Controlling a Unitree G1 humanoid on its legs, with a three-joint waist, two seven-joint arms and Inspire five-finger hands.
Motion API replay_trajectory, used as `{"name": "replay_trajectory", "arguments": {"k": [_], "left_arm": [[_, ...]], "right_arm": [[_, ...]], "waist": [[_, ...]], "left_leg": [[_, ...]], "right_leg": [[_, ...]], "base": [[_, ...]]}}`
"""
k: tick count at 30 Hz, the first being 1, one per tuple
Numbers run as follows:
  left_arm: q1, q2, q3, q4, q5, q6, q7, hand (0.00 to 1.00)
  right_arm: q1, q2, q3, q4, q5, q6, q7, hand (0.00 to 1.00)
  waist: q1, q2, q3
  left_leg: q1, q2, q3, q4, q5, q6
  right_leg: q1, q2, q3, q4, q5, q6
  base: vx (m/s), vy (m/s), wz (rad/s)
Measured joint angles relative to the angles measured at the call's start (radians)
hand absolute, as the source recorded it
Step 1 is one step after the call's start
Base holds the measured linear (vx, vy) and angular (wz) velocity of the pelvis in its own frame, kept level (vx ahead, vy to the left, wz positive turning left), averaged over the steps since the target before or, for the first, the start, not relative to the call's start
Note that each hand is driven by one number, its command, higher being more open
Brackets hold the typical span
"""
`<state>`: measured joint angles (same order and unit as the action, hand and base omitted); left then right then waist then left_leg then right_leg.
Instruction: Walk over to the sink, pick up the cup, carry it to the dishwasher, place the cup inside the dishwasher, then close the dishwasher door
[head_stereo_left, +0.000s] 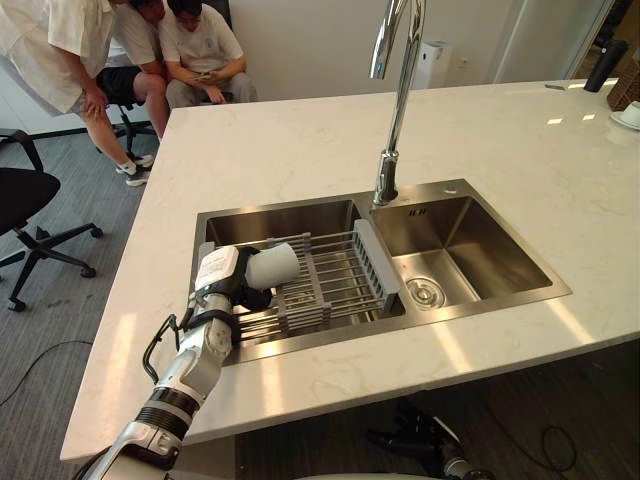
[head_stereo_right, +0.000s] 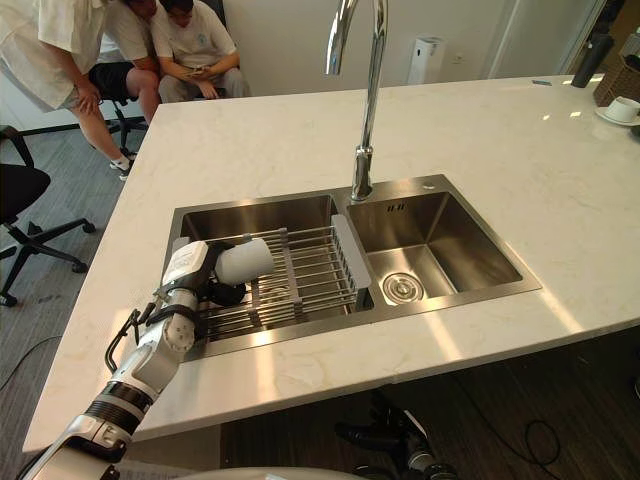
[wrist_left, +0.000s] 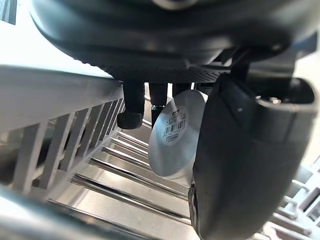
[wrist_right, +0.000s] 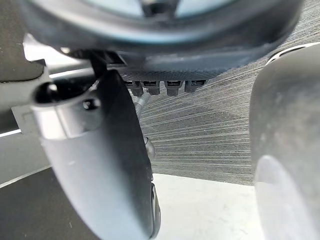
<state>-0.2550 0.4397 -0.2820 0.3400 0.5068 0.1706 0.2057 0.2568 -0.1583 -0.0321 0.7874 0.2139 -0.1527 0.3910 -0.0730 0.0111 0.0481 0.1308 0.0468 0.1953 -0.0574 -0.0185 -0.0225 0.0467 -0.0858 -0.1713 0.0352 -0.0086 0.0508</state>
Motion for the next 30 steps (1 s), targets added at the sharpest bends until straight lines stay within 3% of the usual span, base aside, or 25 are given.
{"name": "replay_trajectory", "arguments": {"k": [9, 22, 26, 30], "left_arm": [[0.065, 0.008, 0.042, -0.117, -0.303, -0.085, 0.021, 0.00], [0.245, -0.096, 0.045, -0.278, -0.767, -0.261, -0.105, 0.00], [0.282, -0.133, 0.083, -0.311, -0.839, -0.329, -0.139, 0.00], [0.317, -0.166, 0.127, -0.370, -0.906, -0.360, -0.165, 0.00]], "right_arm": [[0.007, 0.012, -0.001, -0.010, 0.000, -0.001, -0.020, 1.00], [0.030, 0.050, -0.009, -0.019, 0.000, -0.030, -0.050, 1.00], [0.032, 0.063, -0.012, -0.019, 0.000, -0.038, -0.057, 1.00], [0.041, 0.082, -0.037, -0.019, 0.000, -0.045, -0.063, 1.00]], "waist": [[0.008, -0.011, 0.009], [0.038, -0.016, 0.009], [0.045, -0.021, 0.009], [0.058, -0.024, 0.007]], "left_leg": [[0.000, -0.002, -0.005, -0.001, 0.000, 0.000], [-0.008, -0.002, -0.013, 0.003, 0.000, 0.001], [-0.008, -0.001, -0.014, 0.008, 0.000, 0.000], [-0.013, 0.000, -0.015, 0.014, -0.002, 0.000]], "right_leg": [[-0.001, -0.003, -0.003, 0.006, -0.004, 0.002], [-0.015, -0.006, -0.009, 0.033, -0.018, 0.003], [-0.016, -0.007, -0.010, 0.039, -0.020, 0.003], [-0.021, -0.008, -0.009, 0.047, -0.024, 0.003]], "base": [[0.00, -0.002, 0.01], [0.00, 0.000, 0.00], [-0.03, -0.011, 0.01], [-0.03, -0.011, 0.01]]}}
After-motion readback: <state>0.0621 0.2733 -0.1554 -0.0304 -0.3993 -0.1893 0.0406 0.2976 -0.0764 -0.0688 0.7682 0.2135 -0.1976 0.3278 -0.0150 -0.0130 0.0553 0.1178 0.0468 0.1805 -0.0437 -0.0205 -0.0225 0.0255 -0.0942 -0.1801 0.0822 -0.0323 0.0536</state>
